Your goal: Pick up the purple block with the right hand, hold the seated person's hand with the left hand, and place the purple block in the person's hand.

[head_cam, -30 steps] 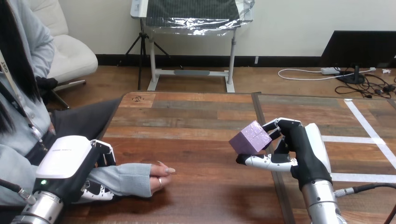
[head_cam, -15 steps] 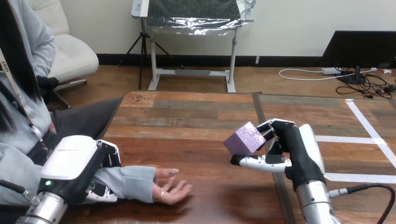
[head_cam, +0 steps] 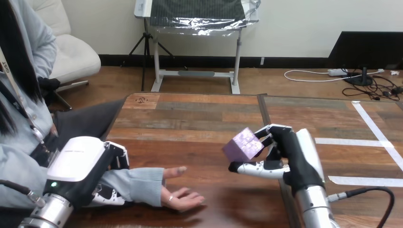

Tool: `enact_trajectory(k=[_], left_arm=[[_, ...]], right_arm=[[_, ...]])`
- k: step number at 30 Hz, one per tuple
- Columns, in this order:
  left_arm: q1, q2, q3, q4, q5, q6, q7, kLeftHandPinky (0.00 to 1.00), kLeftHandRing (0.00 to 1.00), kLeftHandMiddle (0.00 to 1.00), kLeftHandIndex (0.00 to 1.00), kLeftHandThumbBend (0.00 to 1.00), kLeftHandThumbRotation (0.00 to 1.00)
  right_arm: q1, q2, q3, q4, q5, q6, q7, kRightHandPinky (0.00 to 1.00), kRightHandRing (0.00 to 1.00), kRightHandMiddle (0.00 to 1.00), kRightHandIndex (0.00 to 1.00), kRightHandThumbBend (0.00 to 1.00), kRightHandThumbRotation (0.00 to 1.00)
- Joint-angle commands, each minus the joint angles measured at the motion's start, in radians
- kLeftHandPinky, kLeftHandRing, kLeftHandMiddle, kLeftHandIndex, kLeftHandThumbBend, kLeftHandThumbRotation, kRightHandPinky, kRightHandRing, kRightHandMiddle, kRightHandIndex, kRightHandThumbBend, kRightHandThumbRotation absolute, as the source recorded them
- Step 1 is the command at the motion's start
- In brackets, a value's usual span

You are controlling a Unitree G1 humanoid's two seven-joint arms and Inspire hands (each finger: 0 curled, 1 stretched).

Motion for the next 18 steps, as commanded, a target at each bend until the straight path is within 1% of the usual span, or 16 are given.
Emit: enact_trajectory(k=[1,3,5,9,12,18], left_arm=[[-0.072,-0.016,0.035,-0.180,-0.061,-0.028,-0.012,0.22,0.24,0.29,0.30,0.84,0.06],[-0.072,-0.018,0.038,-0.190,-0.067,-0.029,-0.018,0.22,0.24,0.28,0.30,0.84,0.07],[-0.077,-0.019,0.040,-0.196,-0.079,-0.044,-0.026,0.22,0.24,0.28,0.30,0.84,0.07],[-0.082,-0.021,0.044,-0.211,-0.102,-0.054,-0.050,0.21,0.24,0.28,0.30,0.84,0.06],[-0.081,-0.022,0.048,-0.233,-0.108,-0.048,-0.060,0.21,0.24,0.28,0.30,0.84,0.06],[-0.080,-0.026,0.055,-0.271,-0.126,-0.034,-0.088,0.23,0.24,0.28,0.29,0.83,0.07]], right_arm=[[-0.039,0.033,0.011,-0.081,0.005,0.013,0.022,0.12,0.15,0.22,0.25,0.37,0.06],[-0.038,0.039,0.012,-0.083,0.016,0.011,0.032,0.11,0.14,0.21,0.26,0.37,0.05],[-0.035,0.047,0.015,-0.090,0.017,0.013,0.034,0.11,0.14,0.21,0.26,0.37,0.04],[-0.031,0.054,0.021,-0.095,0.019,0.006,0.041,0.10,0.14,0.21,0.25,0.38,0.02],[-0.028,0.059,0.027,-0.101,0.003,0.007,0.037,0.10,0.14,0.20,0.24,0.38,0.01],[-0.018,0.073,0.035,-0.122,-0.007,0.023,0.043,0.09,0.13,0.19,0.23,0.38,0.00]])
